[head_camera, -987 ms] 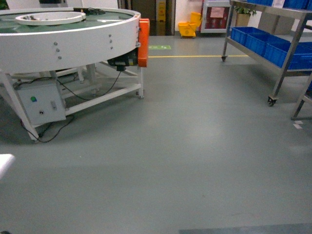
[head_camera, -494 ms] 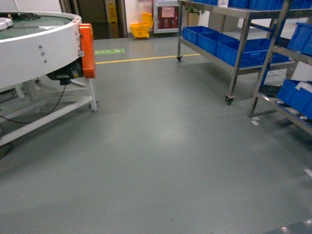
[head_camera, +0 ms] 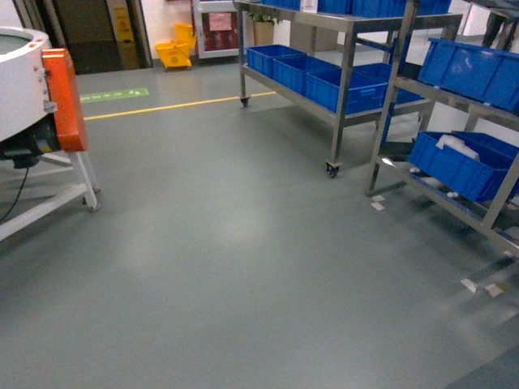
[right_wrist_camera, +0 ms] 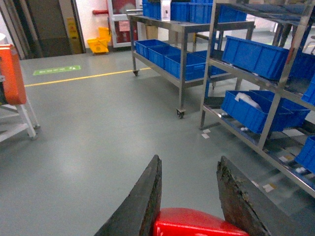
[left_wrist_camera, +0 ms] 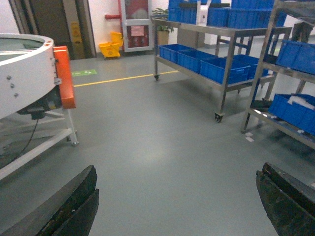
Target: Pick red block from blue box to shelf
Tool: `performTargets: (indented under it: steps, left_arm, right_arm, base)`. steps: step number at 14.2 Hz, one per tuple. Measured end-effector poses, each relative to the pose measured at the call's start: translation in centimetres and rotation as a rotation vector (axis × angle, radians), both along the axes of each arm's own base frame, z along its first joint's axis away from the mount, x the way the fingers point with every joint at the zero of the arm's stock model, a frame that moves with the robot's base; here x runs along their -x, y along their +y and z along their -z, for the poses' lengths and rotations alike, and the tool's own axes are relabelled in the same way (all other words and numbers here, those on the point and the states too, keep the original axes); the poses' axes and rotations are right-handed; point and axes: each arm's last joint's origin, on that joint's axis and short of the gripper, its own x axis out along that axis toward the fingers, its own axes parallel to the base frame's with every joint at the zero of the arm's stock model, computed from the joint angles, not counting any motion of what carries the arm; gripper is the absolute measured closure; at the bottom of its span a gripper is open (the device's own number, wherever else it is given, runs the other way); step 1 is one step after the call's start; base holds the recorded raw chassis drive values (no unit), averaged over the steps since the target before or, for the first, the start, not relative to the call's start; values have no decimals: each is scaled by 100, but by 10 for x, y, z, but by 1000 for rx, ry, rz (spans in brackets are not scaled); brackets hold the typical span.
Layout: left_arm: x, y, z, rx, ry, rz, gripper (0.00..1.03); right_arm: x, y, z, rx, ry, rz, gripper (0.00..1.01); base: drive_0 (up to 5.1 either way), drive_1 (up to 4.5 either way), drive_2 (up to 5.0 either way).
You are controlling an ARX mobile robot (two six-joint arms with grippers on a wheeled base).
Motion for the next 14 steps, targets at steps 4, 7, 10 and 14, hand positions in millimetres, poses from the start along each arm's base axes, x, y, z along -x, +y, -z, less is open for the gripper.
performTargets:
  steps: [4, 7, 10, 14]
  left_arm:
    - [0, 0, 0, 0, 2, 0, 5]
    - [0, 0, 0, 0, 2, 2, 5]
    - [0, 0, 0, 0, -2, 1, 5]
    - [0, 0, 0, 0, 0, 1, 5]
  right_arm:
    - [0, 0, 0, 0, 3, 0, 73]
    - [0, 0, 0, 0, 1, 0, 73]
    - [0, 0, 0, 0, -2, 0, 73]
    - [0, 0, 0, 0, 0, 0, 73]
  base:
    - [-170, 243, -584]
    - [-173, 241, -586]
    - [-155, 259, -568]
    - [-153, 275, -582]
